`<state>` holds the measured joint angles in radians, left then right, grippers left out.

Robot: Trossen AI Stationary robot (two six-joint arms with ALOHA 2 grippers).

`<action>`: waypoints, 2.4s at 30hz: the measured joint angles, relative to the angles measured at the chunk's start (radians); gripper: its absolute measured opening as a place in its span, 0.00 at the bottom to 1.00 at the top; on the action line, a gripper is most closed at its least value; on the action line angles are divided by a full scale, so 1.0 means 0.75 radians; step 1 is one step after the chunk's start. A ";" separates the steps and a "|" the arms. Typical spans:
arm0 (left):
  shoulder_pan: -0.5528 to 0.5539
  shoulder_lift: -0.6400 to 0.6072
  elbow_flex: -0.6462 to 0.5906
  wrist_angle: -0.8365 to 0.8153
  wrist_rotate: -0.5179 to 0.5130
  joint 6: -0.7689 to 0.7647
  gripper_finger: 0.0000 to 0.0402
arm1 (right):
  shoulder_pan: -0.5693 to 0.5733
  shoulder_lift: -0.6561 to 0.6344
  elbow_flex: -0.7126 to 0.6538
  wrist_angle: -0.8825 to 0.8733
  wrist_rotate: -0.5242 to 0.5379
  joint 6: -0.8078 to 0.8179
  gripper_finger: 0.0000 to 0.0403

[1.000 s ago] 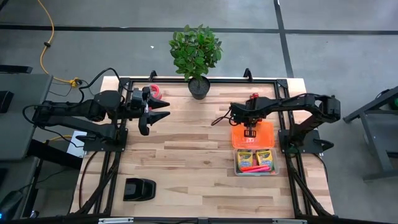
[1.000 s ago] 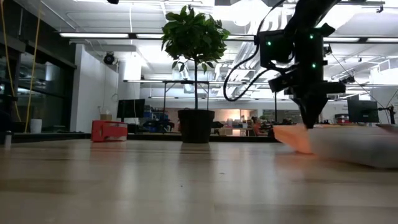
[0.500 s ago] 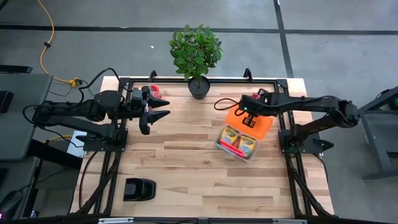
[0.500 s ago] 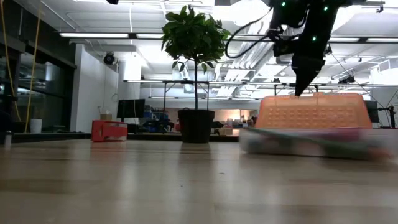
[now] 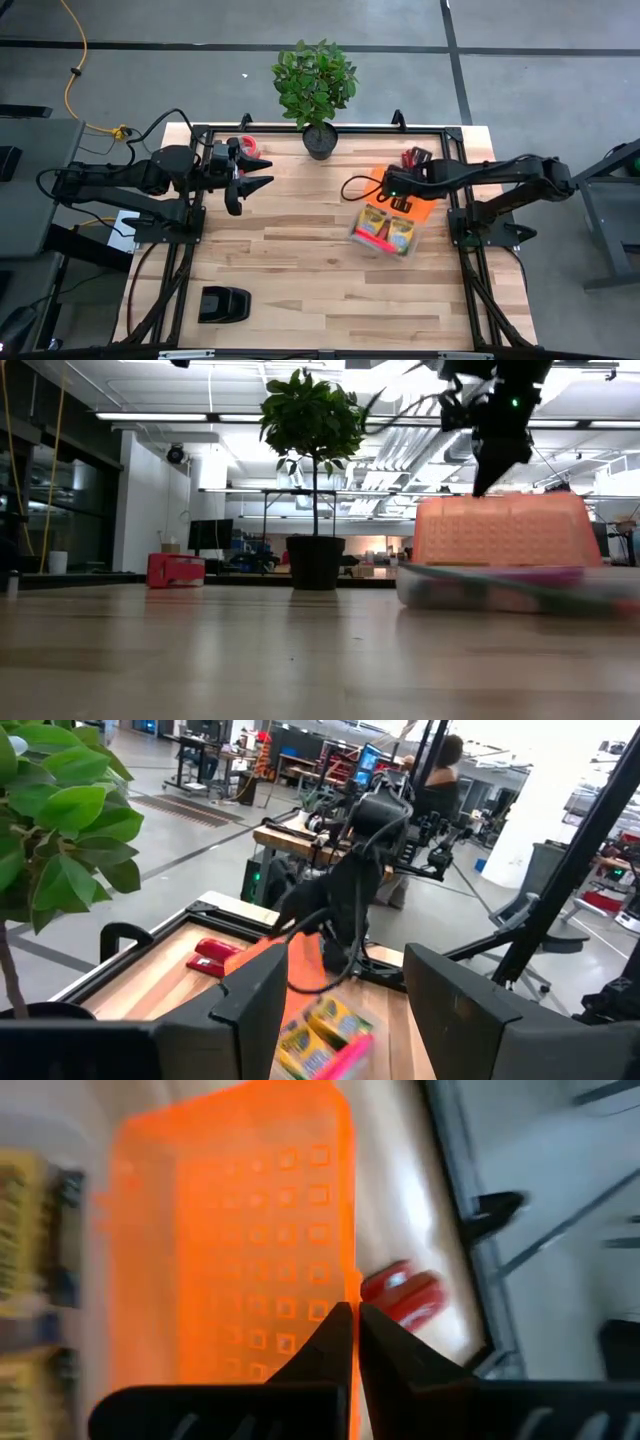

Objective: Pack school essentials
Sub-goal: Close the orange supply box

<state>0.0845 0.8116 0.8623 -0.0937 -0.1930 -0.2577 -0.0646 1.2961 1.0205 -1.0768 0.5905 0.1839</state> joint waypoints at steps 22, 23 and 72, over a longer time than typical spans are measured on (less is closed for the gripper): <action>-0.001 0.438 0.001 0.133 0.132 -0.108 0.47 | 0.099 0.146 0.148 -0.096 0.193 0.001 0.00; -0.001 0.486 0.001 0.162 0.137 -0.126 0.47 | 0.111 0.156 0.148 -0.090 0.192 0.001 0.00; -0.085 1.704 0.252 0.787 0.062 -0.505 0.00 | 0.194 0.162 0.247 0.039 -0.089 0.215 0.00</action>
<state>0.0208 2.0899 1.0512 0.4965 -0.1465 -0.6361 0.0811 1.4174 1.2056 -1.0477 0.5234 0.3452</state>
